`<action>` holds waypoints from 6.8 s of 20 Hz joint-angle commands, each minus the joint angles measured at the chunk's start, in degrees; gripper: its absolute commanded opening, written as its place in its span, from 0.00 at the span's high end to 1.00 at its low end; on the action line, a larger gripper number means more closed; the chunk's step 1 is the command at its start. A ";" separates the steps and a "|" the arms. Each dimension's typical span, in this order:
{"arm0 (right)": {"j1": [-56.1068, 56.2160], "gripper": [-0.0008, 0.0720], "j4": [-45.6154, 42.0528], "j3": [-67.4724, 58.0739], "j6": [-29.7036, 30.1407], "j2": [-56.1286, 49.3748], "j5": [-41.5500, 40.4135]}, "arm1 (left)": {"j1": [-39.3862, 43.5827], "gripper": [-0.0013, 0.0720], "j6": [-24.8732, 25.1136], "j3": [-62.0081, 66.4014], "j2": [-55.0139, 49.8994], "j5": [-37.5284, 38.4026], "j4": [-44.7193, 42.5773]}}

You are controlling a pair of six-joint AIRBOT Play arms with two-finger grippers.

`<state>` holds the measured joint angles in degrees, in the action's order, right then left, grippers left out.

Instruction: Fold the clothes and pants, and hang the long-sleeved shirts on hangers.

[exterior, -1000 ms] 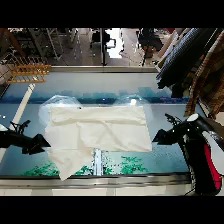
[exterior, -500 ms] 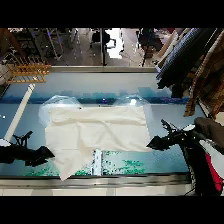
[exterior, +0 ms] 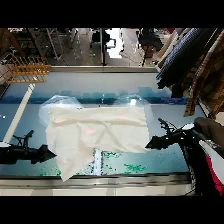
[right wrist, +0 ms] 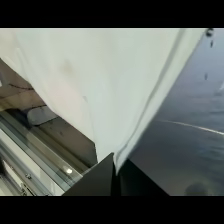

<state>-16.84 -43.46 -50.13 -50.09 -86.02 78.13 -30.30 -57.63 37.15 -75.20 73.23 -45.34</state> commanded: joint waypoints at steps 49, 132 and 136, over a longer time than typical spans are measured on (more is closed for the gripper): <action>27.34 0.97 -25.57 -43.91 -35.60 -2.43 -7.56 | 27.50 0.97 -13.97 39.93 -22.27 -16.22 -0.07; -55.58 0.04 -29.90 -39.67 -31.69 18.47 17.44 | 30.12 0.97 -3.85 41.81 -16.26 19.54 3.52; -38.23 0.04 1.16 -41.38 -30.99 17.77 3.15 | 26.12 0.97 -12.81 45.77 -10.32 18.64 -13.92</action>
<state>-65.47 -63.00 -89.10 -81.76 -67.77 90.56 -1.87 -64.53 80.77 -89.01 92.47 -47.24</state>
